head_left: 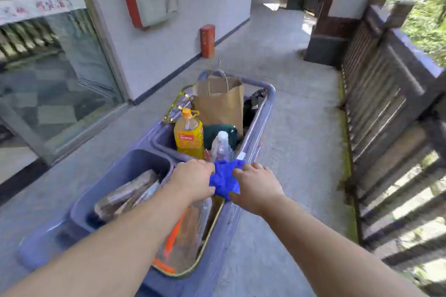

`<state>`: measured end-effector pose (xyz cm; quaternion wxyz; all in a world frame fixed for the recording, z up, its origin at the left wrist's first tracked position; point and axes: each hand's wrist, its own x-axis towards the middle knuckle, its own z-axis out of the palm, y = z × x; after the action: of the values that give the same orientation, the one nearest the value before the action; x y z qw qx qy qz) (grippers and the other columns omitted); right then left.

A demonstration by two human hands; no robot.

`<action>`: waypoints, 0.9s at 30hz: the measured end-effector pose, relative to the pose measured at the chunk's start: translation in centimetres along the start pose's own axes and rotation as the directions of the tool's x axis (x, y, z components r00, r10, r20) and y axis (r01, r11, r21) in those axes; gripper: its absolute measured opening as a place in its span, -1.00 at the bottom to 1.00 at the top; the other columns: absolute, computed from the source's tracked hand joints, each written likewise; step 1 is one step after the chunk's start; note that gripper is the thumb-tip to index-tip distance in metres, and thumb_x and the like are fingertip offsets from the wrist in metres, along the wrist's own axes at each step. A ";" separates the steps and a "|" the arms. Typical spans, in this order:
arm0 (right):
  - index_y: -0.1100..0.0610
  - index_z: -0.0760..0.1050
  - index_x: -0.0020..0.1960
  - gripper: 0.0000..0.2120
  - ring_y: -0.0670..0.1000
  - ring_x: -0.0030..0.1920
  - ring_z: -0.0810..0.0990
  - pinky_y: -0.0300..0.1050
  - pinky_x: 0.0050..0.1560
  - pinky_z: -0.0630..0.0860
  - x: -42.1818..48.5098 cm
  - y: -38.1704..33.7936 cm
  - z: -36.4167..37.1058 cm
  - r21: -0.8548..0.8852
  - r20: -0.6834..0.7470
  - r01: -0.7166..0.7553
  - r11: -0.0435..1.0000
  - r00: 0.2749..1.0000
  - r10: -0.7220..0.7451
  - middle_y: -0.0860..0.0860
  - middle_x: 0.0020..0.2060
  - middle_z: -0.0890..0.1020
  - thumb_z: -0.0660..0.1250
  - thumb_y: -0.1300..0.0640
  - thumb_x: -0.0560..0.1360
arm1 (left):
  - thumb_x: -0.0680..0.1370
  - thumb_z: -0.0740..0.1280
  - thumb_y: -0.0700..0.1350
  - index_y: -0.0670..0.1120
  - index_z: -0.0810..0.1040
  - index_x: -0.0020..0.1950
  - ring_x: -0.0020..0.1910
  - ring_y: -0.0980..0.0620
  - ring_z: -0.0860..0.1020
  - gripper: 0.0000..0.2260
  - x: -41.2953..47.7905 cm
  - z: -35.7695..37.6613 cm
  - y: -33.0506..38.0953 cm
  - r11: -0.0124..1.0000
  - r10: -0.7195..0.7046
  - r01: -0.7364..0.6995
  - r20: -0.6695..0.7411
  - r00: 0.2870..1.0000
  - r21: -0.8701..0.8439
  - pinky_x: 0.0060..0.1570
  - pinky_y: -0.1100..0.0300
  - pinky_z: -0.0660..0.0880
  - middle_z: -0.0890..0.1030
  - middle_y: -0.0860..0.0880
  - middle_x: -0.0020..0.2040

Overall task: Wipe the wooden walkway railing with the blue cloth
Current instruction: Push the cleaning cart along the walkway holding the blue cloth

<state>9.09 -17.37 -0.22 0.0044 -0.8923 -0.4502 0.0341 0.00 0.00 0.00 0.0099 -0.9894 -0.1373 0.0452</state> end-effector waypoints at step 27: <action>0.07 0.33 -0.05 -0.87 0.26 -0.15 0.53 0.04 -0.28 0.33 1.0 4.6 0.0 0.430 -0.160 -0.136 0.892 0.961 0.224 0.08 -0.14 0.59 0.25 0.04 0.52 | 0.50 0.27 -0.12 0.05 0.38 -0.02 -0.06 -0.21 0.56 -0.88 7.3 -0.2 4.0 0.952 0.170 -0.188 -0.094 0.981 -0.242 -0.23 0.01 0.41 0.60 -0.05 -0.03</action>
<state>13.37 -19.27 -0.42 0.2372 -0.9075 -0.3447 0.0369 8.11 -1.87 -0.55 -0.1137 -0.9922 -0.0513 -0.0075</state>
